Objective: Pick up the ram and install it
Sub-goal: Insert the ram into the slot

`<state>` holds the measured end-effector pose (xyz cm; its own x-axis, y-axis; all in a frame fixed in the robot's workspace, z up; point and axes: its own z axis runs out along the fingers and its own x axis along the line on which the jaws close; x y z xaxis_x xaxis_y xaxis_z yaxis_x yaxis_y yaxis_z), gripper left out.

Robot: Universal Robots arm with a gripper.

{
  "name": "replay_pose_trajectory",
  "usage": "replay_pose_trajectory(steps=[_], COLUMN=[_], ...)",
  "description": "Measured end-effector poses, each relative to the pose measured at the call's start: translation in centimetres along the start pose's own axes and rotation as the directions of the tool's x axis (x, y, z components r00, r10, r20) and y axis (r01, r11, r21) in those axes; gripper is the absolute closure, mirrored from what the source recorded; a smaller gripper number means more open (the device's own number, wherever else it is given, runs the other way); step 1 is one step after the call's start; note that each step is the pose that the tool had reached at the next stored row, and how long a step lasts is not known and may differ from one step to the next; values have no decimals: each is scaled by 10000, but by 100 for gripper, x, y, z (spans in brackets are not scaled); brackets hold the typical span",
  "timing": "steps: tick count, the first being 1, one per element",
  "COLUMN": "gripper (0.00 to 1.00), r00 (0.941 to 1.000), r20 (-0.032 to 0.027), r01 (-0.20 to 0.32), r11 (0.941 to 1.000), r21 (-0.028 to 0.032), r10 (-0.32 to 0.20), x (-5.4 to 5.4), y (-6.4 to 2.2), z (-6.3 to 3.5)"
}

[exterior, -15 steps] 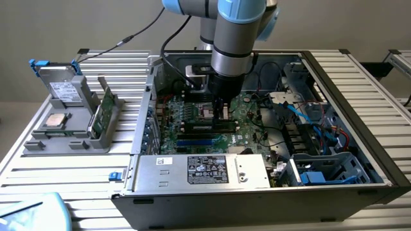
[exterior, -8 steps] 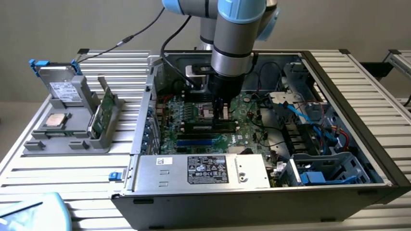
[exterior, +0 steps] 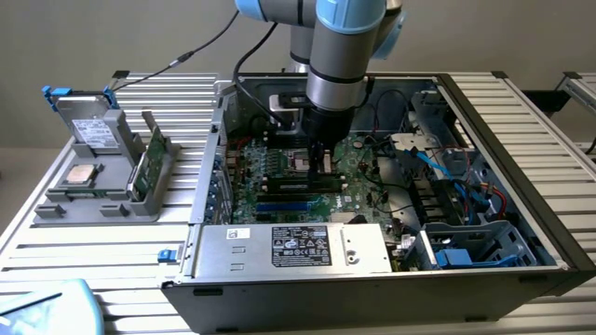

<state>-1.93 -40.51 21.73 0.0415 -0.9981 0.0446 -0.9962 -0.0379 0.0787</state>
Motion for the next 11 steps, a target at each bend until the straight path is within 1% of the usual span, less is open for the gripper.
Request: replay_pose_trajectory(steps=[2,3,5,6,7,11], gripper=[66,66,55,55,48,48], r00=[10000,10000,10000,10000,10000,10000], r20=[0,0,0,0,-1,-1], r01=[0,0,1,1,0,0], r11=[10000,10000,10000,10000,10000,10000], r21=[0,0,0,0,-1,0], r10=[0,0,-1,-1,0,0], x=[-3,-4,-5,-5,-5,2], y=[-1,-2,-2,-2,2,27], z=[0,0,0,-4,-24,-177])
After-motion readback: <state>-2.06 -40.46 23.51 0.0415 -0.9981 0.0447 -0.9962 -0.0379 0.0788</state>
